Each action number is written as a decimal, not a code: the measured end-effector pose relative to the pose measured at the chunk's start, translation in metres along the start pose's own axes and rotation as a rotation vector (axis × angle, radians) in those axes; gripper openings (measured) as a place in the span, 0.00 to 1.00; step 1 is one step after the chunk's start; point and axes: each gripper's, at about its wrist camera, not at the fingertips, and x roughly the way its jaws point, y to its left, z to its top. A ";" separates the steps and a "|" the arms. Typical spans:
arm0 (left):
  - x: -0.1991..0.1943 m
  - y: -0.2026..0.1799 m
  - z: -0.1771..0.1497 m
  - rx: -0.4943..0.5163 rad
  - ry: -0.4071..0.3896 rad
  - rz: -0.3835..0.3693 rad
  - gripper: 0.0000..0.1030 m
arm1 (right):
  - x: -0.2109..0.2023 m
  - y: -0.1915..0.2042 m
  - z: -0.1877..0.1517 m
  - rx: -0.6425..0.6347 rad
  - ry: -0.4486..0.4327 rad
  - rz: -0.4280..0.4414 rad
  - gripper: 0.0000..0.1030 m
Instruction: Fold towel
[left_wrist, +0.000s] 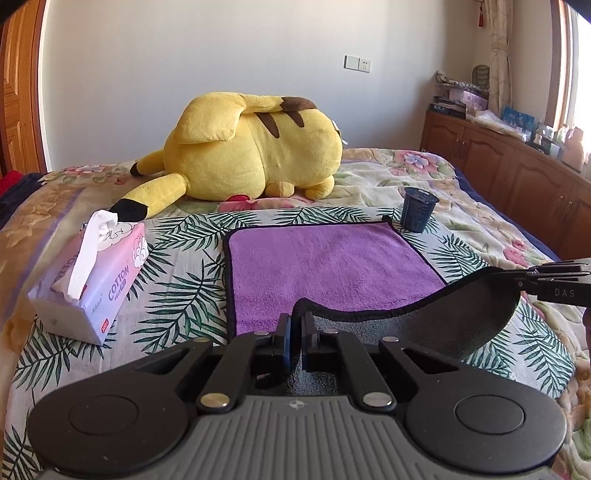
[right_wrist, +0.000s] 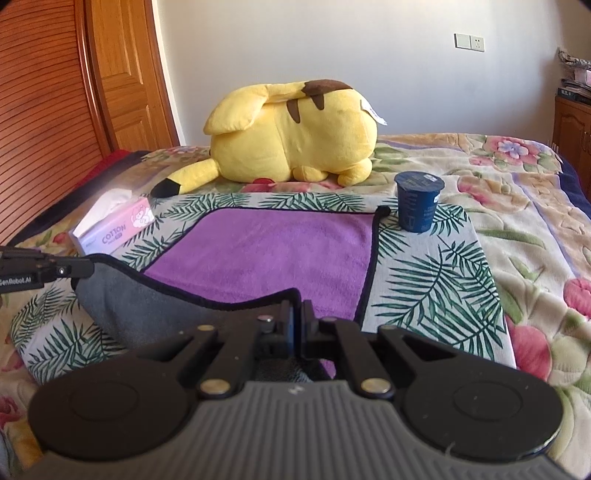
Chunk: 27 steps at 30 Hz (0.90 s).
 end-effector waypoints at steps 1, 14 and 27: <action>0.002 0.001 0.001 0.001 0.000 0.002 0.00 | 0.001 0.000 0.001 -0.001 -0.003 0.001 0.04; 0.014 0.015 0.015 0.004 -0.013 -0.005 0.00 | 0.014 -0.010 0.009 0.003 -0.017 0.004 0.04; 0.020 0.015 0.040 0.022 -0.074 0.001 0.00 | 0.015 -0.012 0.037 -0.061 -0.079 -0.001 0.04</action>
